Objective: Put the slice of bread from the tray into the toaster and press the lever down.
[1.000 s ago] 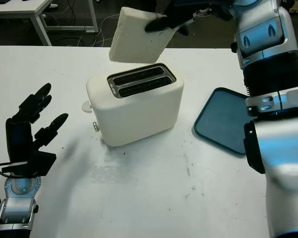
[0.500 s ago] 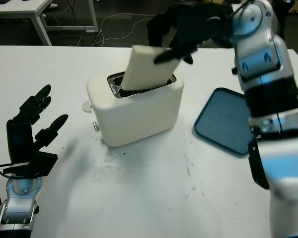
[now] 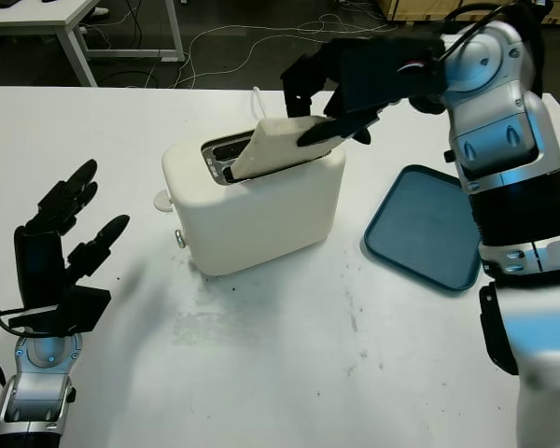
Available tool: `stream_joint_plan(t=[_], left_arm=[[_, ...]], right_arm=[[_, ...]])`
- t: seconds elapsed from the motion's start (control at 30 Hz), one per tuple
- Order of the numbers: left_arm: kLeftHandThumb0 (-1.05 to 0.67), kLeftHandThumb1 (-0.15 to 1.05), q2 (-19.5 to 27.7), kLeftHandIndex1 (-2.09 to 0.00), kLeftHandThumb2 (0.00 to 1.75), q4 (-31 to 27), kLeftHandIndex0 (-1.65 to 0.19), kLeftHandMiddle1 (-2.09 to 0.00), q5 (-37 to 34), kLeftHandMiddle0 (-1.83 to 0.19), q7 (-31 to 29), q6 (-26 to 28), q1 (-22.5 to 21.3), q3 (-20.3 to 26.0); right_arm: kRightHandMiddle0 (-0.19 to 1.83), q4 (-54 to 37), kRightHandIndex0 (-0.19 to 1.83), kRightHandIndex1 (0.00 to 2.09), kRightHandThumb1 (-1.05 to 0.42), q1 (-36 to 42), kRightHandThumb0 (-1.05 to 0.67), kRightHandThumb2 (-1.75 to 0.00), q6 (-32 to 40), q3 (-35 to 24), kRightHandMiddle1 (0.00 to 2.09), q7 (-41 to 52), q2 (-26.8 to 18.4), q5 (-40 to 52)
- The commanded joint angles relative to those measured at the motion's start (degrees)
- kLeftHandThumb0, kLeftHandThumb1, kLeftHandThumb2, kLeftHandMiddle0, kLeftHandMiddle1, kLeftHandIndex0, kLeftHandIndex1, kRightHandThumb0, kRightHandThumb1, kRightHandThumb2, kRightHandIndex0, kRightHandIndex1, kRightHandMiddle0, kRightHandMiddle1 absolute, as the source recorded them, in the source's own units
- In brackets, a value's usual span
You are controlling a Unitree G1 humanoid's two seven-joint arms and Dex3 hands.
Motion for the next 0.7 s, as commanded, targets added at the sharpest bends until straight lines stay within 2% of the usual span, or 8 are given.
stream_joint_plan(t=[0.0,0.27,0.43,0.6,0.63,0.67], left_arm=[[-0.45,0.92,0.1,0.00,0.03,-0.2,-0.60,0.00,0.6,-0.70,0.5,-0.6,0.5,-0.2],[-0.44,0.92,-0.2,0.00,0.03,-0.6,-0.60,0.00,0.2,-0.70,0.1,-0.3,0.8,-0.2],[-0.45,0.92,-0.2,0.00,0.03,-0.8,-0.60,0.00,0.5,-0.70,0.2,-0.1,0.8,-0.3],[-0.44,0.92,-0.3,0.00,0.03,-0.7,-0.60,0.00,0.9,-0.70,0.5,-0.1,0.8,-0.3],[-0.44,0.92,-0.2,0.00,0.03,-0.7,-0.60,0.00,0.8,-0.70,0.4,-0.2,0.8,-0.3],[-0.43,0.92,-0.3,0.00,0.03,-0.8,-0.60,0.00,0.8,-0.70,0.4,0.0,0.8,-0.4]], right_arm=[[0.86,1.0,1.11,1.75,-0.92,-0.7,-0.42,-0.47,-1.8,0.9,1.75,-1.3,1.0,-0.8],[0.80,6.2,1.08,1.75,-0.92,-1.6,-0.38,-0.46,-10.2,1.4,1.75,-6.1,4.5,-1.4],[0.82,8.1,1.09,1.75,-0.92,-2.5,-0.37,-0.43,-12.0,2.7,1.75,-8.8,5.8,-4.2],[0.80,8.6,1.08,1.75,-0.92,-2.6,-0.41,-0.39,-13.5,1.4,1.75,-10.1,7.5,-2.6],[0.73,8.4,1.01,1.75,-0.92,-2.6,-0.47,-0.34,-14.2,1.3,1.75,-10.4,7.5,-2.7],[0.58,8.0,0.78,1.69,-0.92,-2.7,-0.58,-0.26,-15.7,1.8,1.65,-10.7,6.9,-3.7]])
